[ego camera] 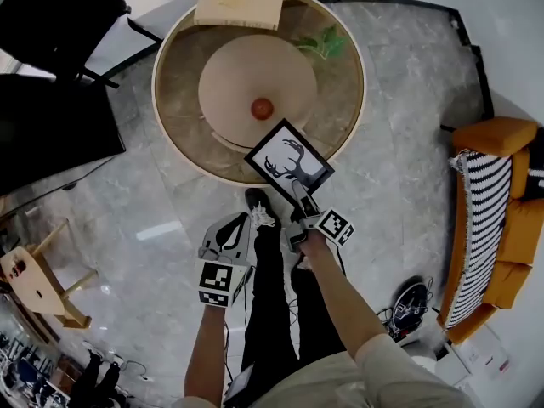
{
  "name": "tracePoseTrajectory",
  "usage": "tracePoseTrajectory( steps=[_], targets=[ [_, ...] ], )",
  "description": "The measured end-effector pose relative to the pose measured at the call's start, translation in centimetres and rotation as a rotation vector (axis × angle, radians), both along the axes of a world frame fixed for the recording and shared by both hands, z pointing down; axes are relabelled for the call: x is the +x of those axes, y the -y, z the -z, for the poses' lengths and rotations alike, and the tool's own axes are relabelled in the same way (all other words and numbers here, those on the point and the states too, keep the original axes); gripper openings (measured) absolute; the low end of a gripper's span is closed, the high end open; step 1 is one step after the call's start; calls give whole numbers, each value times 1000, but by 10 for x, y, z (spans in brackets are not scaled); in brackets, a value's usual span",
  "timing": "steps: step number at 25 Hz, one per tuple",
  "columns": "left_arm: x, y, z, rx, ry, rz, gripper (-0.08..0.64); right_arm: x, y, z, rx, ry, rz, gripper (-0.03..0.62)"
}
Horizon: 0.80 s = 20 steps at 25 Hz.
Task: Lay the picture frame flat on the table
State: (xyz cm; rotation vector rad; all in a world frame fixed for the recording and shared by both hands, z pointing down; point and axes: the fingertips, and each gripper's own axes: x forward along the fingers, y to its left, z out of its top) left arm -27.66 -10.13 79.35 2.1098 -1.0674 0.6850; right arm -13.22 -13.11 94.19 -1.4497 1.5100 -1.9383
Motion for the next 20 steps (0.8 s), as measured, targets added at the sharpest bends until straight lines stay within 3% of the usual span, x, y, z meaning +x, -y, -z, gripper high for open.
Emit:
tracePoseTrajectory(
  steps=[6,10,14,20],
  targets=[
    [17,-31,5,21,-17,59,20,10,1,-20,-52,-17,-10,264],
    [29,-62,-2,-2,-1,46,21,9,8,-23,-70,-27,1,265],
    [33,-70,7,24,8,32,21,10,15,-23,-71,-31,10,270],
    [31,-83,9,15,18,56,21,12,-10,-24,-64,22,16,279]
  ],
)
